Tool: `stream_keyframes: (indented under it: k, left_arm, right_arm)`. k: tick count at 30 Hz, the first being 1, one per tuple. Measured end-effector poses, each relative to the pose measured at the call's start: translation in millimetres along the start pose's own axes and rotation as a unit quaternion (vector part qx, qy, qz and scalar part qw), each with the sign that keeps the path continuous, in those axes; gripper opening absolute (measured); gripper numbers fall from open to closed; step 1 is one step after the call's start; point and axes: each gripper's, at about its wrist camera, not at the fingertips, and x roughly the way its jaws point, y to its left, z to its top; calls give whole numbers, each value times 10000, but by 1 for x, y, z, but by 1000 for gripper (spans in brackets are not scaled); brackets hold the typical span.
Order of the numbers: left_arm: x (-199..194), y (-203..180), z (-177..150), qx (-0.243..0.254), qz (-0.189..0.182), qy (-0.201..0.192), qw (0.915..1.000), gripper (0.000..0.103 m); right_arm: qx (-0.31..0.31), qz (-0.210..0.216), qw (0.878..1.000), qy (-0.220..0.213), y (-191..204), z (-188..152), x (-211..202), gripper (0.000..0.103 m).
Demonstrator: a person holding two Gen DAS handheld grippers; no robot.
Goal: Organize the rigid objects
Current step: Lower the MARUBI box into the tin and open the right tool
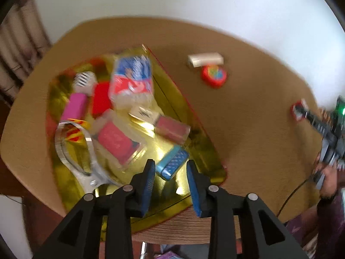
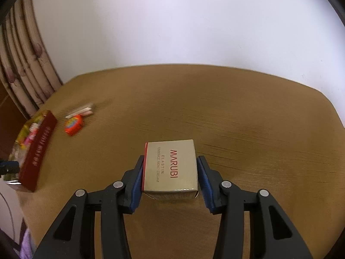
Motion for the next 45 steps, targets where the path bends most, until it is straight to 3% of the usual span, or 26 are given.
stream_keyframes:
  k: [3, 6, 13, 16, 19, 24, 27, 38, 42, 45]
  left_arm:
    - [-38, 12, -15, -320, 202, -723, 9967, 32]
    - [-73, 25, -40, -652, 718, -1459, 9845, 37]
    - [-103, 42, -92, -872, 1476, -2308, 9578, 42]
    - [-95, 47, -99, -775, 1547, -2210, 9598, 42]
    - [-87, 57, -103, -895, 1312, -2101, 9647, 42]
    - [-80, 81, -104, -1286, 1014, -1901, 9680, 42]
    - [-79, 95, -107, -1602, 811, -1866, 9659, 42]
    - [-69, 102, -107, -1680, 655, -1599, 9705, 42]
    - [-70, 105, -107, -1740, 661, -1607, 9693, 42]
    - [-68, 107, -107, -1811, 608, -1543, 9694, 42]
  right_arm:
    - [-55, 330, 9993, -171, 24, 9, -24, 43]
    - [-271, 629, 9972, -298, 57, 18, -42, 43]
    - [-733, 1802, 9807, -183, 169, 38, -51, 43]
    - [-840, 2197, 9719, 59, 214, 40, -37, 43]
    - [-895, 2417, 9653, 419, 254, 37, -10, 43]
    - [-1065, 2387, 9616, 844, 304, 28, 27, 43]
    - [-1249, 2194, 9629, 950, 320, 24, 41, 44]
    - [-1353, 2012, 9634, 1144, 337, 15, 62, 47]
    - [-1365, 2092, 9621, 1096, 339, 13, 53, 67]
    - [-1181, 2123, 9671, 761, 329, 17, 38, 70]
